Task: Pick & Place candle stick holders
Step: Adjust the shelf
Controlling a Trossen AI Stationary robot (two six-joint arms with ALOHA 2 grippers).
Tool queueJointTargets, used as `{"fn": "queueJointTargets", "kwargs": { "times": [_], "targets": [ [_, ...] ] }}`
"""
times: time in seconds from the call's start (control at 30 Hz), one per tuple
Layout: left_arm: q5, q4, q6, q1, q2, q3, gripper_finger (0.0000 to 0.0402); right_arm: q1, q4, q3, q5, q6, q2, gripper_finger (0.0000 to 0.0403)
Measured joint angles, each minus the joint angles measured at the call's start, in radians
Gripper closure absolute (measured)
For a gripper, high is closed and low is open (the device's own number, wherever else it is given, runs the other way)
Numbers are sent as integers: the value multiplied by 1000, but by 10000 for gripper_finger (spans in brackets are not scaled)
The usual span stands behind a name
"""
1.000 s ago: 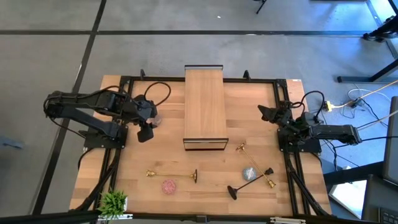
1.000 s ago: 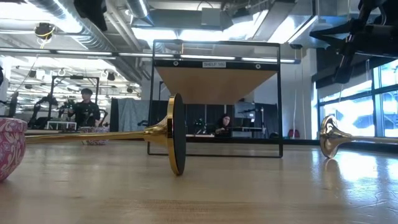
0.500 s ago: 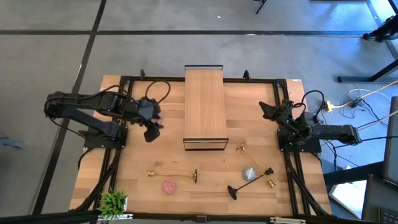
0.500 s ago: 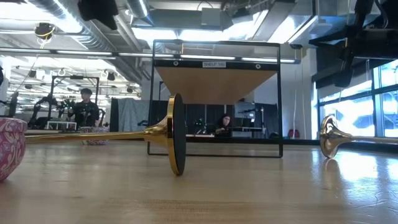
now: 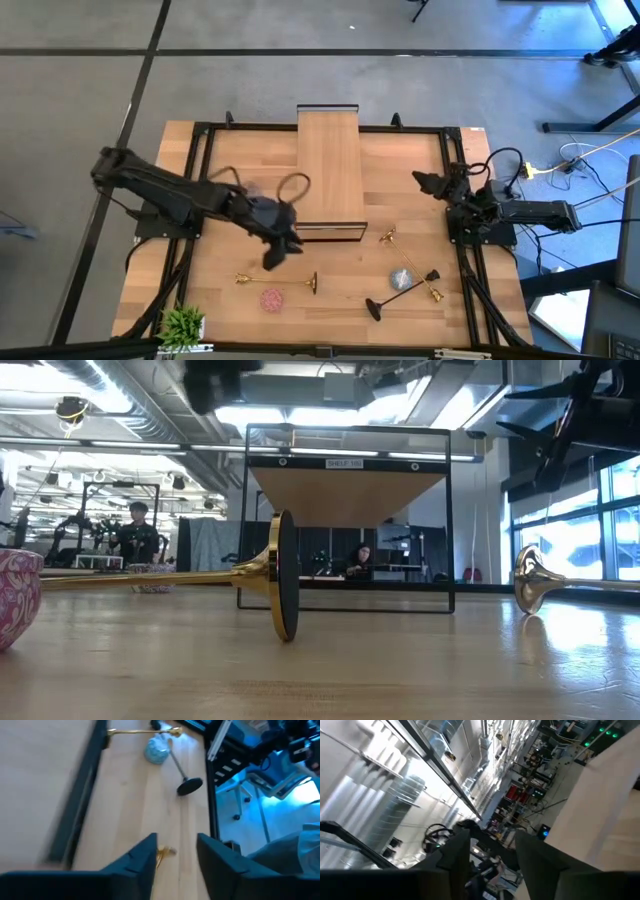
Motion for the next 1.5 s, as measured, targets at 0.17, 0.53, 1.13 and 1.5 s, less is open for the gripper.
{"fn": "queueJointTargets", "kwargs": {
  "times": [0.17,0.53,1.13,1.5],
  "targets": [
    [-58,-19,-20,-36,133,86,389,0,-34,0,1,17,0,243],
    [-336,-461,70,-61,161,266,400,-1,-57,0,2,20,0,244],
    [-291,-490,221,69,178,266,400,-1,-57,0,5,20,0,244],
    [-111,-485,218,70,140,281,400,-1,-57,0,4,28,0,245]
  ]
}}
